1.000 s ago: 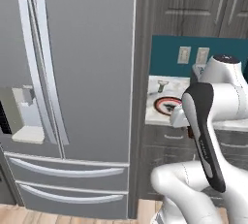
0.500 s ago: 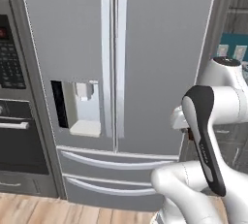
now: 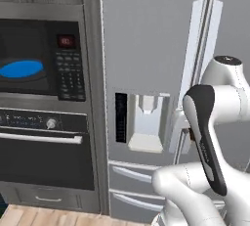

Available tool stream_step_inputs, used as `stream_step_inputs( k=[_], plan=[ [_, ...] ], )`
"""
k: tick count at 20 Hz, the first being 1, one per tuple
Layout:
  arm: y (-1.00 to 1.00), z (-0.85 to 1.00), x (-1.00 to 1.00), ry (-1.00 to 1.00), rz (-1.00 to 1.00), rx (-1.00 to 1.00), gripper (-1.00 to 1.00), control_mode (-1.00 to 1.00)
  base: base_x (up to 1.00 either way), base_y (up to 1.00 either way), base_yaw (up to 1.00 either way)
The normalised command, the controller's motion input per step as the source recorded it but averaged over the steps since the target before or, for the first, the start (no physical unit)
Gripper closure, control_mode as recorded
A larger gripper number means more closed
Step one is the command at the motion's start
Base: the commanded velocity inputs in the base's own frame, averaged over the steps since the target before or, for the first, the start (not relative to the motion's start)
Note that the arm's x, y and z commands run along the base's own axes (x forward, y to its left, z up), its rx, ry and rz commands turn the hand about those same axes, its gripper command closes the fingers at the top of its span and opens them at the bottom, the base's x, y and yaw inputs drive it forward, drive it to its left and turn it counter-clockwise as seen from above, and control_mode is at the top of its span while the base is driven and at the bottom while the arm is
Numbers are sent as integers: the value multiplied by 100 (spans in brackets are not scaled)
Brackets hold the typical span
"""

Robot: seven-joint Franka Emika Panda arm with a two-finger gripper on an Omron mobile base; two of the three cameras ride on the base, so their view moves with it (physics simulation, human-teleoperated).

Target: Pick the sweet potato from the counter and place it in the microwave.

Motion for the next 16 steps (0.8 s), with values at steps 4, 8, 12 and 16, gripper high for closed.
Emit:
stream_step_inputs(
  k=[4,8,12,16],
  plan=[
    [0,0,0,0,0,0,100,100,63,100,0],
    [0,0,0,0,0,0,100,100,35,100,0],
    [0,0,0,0,0,0,100,100,23,100,0],
    [0,0,0,0,0,0,100,100,85,100,-16]
  ],
)
